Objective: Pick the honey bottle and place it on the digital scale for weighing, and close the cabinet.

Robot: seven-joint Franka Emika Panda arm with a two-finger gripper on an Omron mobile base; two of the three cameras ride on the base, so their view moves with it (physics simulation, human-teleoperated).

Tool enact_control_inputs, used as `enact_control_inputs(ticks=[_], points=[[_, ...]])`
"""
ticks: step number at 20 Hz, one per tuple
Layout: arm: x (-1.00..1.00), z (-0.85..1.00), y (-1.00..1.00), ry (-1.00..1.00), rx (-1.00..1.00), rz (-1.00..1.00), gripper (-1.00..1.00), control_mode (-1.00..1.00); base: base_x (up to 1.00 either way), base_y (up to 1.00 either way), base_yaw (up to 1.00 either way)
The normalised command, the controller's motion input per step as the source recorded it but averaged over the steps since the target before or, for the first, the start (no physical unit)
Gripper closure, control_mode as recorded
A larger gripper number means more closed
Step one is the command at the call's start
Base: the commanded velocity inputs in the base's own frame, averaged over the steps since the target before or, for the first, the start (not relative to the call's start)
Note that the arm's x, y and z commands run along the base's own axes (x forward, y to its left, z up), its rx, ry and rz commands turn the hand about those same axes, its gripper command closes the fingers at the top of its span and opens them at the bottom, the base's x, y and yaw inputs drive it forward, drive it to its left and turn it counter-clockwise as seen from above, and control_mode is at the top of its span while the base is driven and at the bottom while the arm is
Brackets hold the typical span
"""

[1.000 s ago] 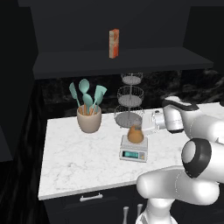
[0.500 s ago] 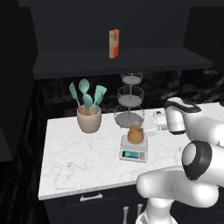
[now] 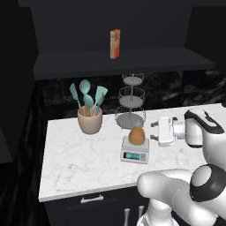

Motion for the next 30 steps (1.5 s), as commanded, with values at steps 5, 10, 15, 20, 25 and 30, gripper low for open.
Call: enact_control_inputs(ticks=[5,10,15,20,25,30], points=[[-0.66,0.42,-0.68,-0.44,0.1,-0.07,-1.0,-1.0,0.0,0.0,0.0],[-0.67,0.63,-0.87,-0.46,0.2,-0.01,-1.0,-1.0,0.0,0.0,0.0],[-0.63,0.69,-0.99,-0.37,0.28,0.0,-1.0,-1.0,0.0,0.0,0.0],[-0.32,0.46,-1.0,-0.25,0.39,0.01,-1.0,-1.0,0.0,0.0,0.0],[0.0,0.02,-1.0,-0.04,0.44,0.15,-1.0,-1.0,0.0,0.0,0.0],[0.0,0.03,-1.0,-0.05,0.31,0.09,-1.0,-1.0,0.0,0.0,0.0]])
